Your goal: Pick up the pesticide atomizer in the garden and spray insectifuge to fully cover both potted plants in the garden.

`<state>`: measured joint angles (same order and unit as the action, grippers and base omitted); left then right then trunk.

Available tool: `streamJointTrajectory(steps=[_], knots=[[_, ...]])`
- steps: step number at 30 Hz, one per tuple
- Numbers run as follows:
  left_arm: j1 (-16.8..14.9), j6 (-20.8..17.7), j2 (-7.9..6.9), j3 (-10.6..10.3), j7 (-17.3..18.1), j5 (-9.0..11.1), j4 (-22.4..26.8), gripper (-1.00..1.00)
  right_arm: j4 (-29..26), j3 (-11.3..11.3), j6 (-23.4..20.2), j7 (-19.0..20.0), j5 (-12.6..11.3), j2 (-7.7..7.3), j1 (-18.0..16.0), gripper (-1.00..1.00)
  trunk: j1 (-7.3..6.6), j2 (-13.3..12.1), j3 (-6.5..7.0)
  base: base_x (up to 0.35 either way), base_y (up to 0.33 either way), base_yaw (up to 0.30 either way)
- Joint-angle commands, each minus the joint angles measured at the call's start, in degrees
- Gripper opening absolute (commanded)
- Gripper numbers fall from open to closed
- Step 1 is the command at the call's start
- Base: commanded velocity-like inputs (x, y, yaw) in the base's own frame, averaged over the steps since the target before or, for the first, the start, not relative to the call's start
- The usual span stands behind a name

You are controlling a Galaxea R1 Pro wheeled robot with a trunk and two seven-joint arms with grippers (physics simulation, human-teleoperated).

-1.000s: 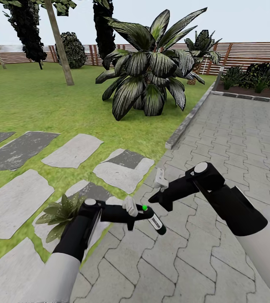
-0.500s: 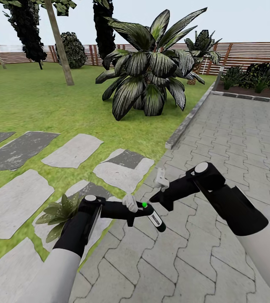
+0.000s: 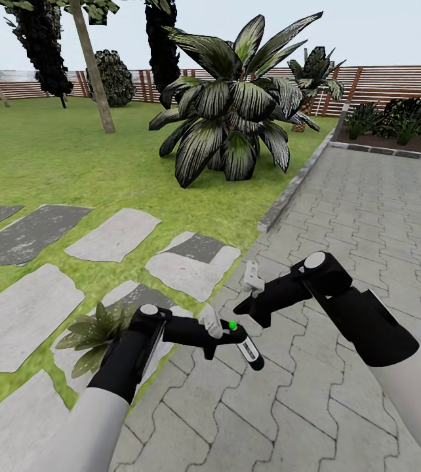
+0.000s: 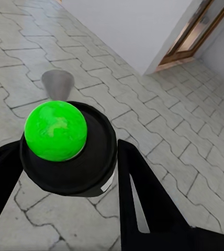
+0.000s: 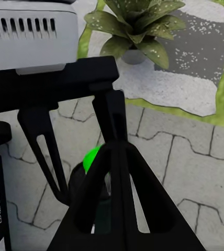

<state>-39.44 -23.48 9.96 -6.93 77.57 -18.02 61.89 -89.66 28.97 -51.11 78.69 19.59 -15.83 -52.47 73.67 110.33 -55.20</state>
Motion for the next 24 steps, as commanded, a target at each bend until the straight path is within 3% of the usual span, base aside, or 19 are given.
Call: streamJointTrajectory(steps=[1, 24], knots=[[-0.03, -0.6, 0.04, -0.01, 0.32, -0.28, 0.07, -1.0, -0.08, 0.04, -0.43, 0.5, 0.54, 0.04, -0.06, -1.0, -0.01, 0.02, -0.05, 0.0, 0.0, 0.0], [-1.73, -1.74, 0.04, -0.1, 0.26, -0.13, 0.16, -1.0, -0.08, 0.04, -0.44, 0.5, 0.54, 0.15, 0.0, -1.0, -0.01, 0.02, -0.05, 0.0, 0.0, 0.0]])
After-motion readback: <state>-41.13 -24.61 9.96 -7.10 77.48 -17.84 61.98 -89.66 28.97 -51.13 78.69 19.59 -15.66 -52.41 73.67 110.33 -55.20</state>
